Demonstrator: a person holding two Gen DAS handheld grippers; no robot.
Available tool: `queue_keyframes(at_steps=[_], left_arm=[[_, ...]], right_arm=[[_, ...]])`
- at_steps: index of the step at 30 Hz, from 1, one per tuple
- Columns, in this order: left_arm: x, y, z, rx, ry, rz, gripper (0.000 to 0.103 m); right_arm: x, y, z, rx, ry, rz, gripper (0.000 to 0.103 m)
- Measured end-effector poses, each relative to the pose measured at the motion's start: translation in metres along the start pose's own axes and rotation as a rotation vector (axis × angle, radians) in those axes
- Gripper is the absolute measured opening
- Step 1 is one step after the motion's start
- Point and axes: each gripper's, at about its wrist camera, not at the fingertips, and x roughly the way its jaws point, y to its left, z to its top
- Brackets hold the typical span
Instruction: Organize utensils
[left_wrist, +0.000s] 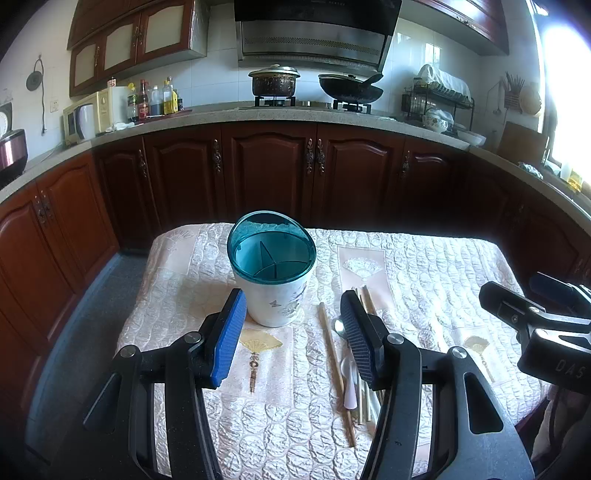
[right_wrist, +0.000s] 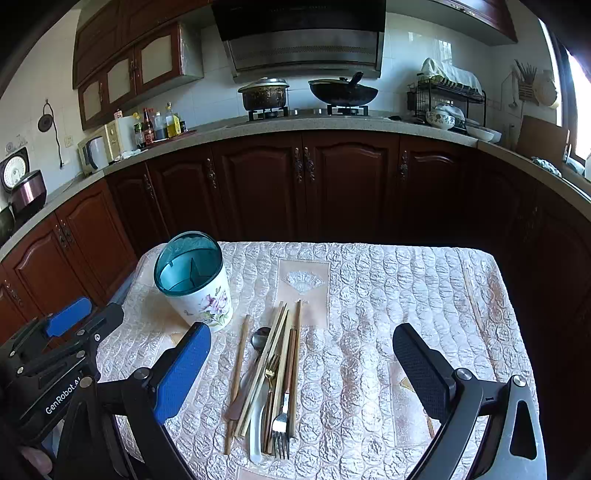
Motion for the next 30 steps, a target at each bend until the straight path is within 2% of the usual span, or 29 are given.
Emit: queue_keyframes(at_steps=[30], left_arm=[[0.005,0.0008,-0.0012,-0.001,0.01,0.005,0.053]], right_arm=[[0.0088,0.0032,0.0007,-0.018,0.027,-0.01,0.099]])
